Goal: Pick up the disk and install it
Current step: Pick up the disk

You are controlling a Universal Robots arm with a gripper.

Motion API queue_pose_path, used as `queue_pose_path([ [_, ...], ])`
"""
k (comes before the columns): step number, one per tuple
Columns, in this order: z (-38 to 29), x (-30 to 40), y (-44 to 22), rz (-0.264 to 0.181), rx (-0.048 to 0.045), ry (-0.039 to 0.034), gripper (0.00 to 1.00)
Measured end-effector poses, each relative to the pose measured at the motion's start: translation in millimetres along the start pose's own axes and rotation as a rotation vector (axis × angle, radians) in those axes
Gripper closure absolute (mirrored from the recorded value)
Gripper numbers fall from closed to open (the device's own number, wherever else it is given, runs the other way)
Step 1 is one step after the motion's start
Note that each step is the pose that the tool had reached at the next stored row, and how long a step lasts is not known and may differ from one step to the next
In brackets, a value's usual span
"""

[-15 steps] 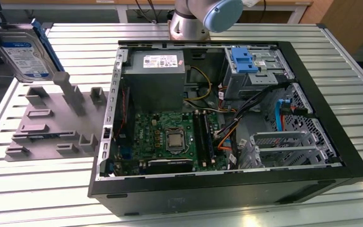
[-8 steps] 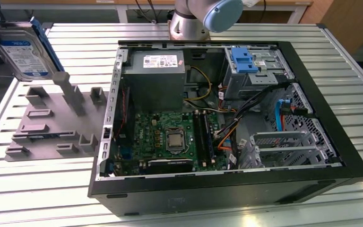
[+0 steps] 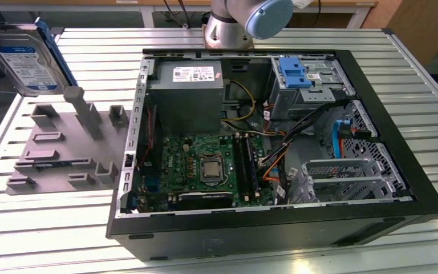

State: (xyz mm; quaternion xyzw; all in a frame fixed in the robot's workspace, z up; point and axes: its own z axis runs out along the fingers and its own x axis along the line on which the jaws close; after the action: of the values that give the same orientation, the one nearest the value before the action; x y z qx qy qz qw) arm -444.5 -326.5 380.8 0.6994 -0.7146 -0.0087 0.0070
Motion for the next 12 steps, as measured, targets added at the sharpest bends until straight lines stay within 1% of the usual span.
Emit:
queue_pose_path([
  [5,-0.2,-0.1,0.0,0.000,-0.0003,0.0001,0.64],
  [7,-1.5,-0.1,0.0,0.000,-0.0007,0.0003,0.64],
  [9,-6.0,-0.2,0.1,0.000,-0.0004,0.0002,0.64],
  [12,-15.0,-0.3,0.3,0.000,-0.0003,0.0002,0.64],
])
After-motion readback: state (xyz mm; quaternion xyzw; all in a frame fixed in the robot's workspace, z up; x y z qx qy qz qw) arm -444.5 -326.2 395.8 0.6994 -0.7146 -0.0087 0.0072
